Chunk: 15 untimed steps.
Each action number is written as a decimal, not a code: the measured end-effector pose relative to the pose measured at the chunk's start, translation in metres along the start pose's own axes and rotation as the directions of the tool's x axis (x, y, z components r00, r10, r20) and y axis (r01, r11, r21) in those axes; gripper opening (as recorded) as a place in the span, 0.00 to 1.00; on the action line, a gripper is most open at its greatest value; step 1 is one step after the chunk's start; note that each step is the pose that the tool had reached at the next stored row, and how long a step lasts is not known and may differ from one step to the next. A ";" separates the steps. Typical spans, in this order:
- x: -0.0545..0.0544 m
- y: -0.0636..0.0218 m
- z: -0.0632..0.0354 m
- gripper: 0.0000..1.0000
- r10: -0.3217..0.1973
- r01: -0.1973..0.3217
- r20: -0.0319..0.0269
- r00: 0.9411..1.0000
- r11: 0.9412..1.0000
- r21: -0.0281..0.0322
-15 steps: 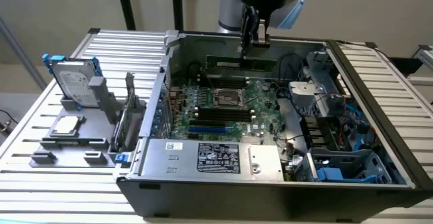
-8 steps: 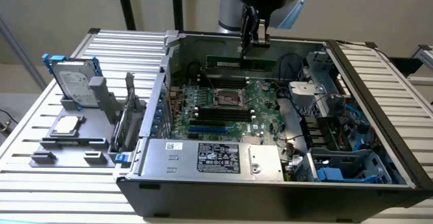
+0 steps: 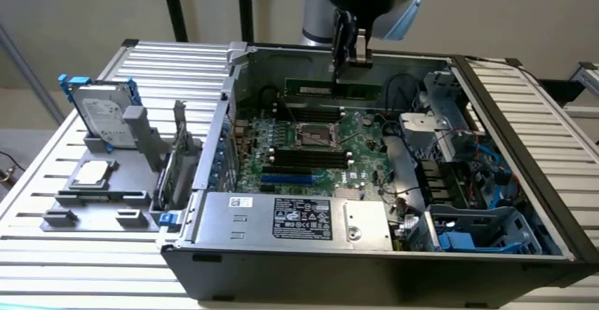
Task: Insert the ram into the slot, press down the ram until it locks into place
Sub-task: 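Insert the ram into the slot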
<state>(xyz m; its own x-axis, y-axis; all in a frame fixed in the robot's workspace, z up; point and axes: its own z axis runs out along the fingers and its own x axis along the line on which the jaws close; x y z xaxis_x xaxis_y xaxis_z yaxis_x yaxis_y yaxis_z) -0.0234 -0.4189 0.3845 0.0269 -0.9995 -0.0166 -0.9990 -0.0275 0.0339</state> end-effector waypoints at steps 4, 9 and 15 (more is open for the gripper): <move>0.000 0.0005 0.0073 0.14 0.000 0.000 0.000 1.000 1.000 0.000; -0.002 0.0002 0.0164 0.14 0.000 0.000 0.000 1.000 1.000 0.000; -0.004 0.0002 0.0274 0.14 0.000 0.000 0.000 1.000 1.000 0.000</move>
<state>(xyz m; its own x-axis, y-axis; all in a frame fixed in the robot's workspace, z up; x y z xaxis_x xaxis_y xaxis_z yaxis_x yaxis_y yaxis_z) -0.0246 -0.4145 0.3573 0.0268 -0.9995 -0.0167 -0.9991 -0.0273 0.0338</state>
